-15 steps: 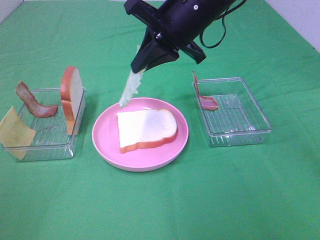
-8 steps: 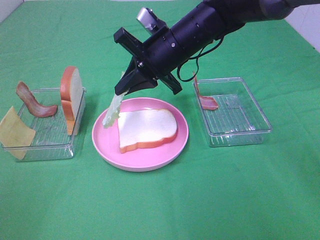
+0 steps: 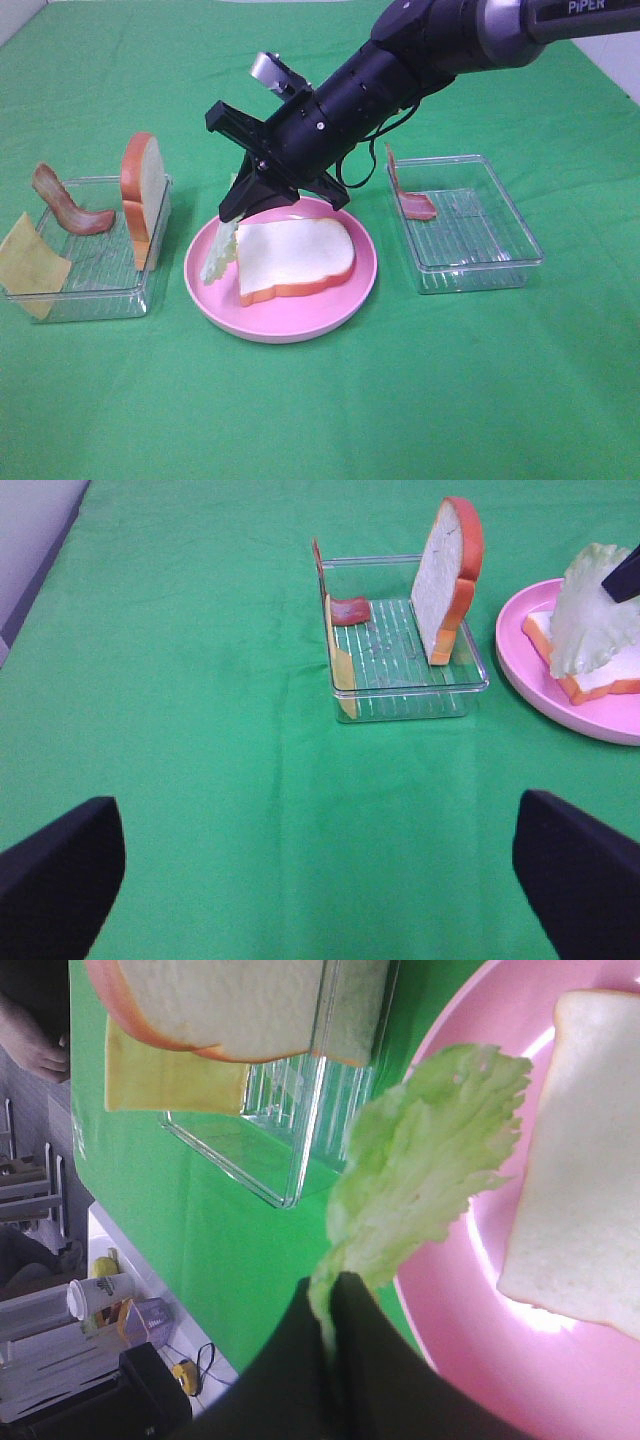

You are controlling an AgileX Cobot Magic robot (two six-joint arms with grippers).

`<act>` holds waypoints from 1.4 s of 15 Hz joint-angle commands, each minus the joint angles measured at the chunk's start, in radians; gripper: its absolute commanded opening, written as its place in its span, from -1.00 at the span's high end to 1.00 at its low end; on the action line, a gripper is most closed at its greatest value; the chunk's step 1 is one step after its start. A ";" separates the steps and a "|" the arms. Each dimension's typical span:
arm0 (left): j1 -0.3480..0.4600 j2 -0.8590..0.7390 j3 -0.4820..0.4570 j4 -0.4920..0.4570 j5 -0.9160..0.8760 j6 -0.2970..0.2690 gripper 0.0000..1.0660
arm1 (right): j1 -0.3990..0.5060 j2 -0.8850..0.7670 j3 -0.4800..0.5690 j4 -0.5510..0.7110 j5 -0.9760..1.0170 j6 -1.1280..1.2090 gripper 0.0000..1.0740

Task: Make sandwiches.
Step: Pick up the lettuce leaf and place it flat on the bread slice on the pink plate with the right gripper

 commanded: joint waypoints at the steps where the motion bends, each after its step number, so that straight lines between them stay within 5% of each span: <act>1: -0.001 -0.012 0.003 -0.007 -0.002 -0.001 -0.92 | -0.002 -0.001 0.001 -0.018 -0.009 -0.007 1.00; 4: -0.001 -0.012 0.003 -0.007 -0.002 -0.001 -0.92 | -0.002 -0.001 0.001 -0.086 -0.020 0.003 1.00; 8: -0.001 -0.012 0.003 -0.007 -0.002 -0.001 -0.92 | -0.002 -0.001 0.001 -0.328 -0.021 0.144 1.00; 14: -0.001 -0.012 0.003 -0.007 -0.002 -0.001 -0.92 | -0.002 -0.001 0.001 -0.432 0.002 0.221 0.96; 15: -0.001 -0.012 0.003 -0.007 -0.002 -0.001 -0.92 | -0.002 -0.001 0.001 -0.438 0.007 0.221 0.75; 19: -0.001 -0.012 0.003 -0.007 -0.002 -0.001 -0.92 | -0.002 -0.028 0.001 -0.480 0.052 0.226 -0.66; 21: -0.001 -0.012 0.003 -0.007 -0.002 -0.001 -0.92 | -0.002 -0.069 -0.003 -0.545 0.053 0.230 -0.73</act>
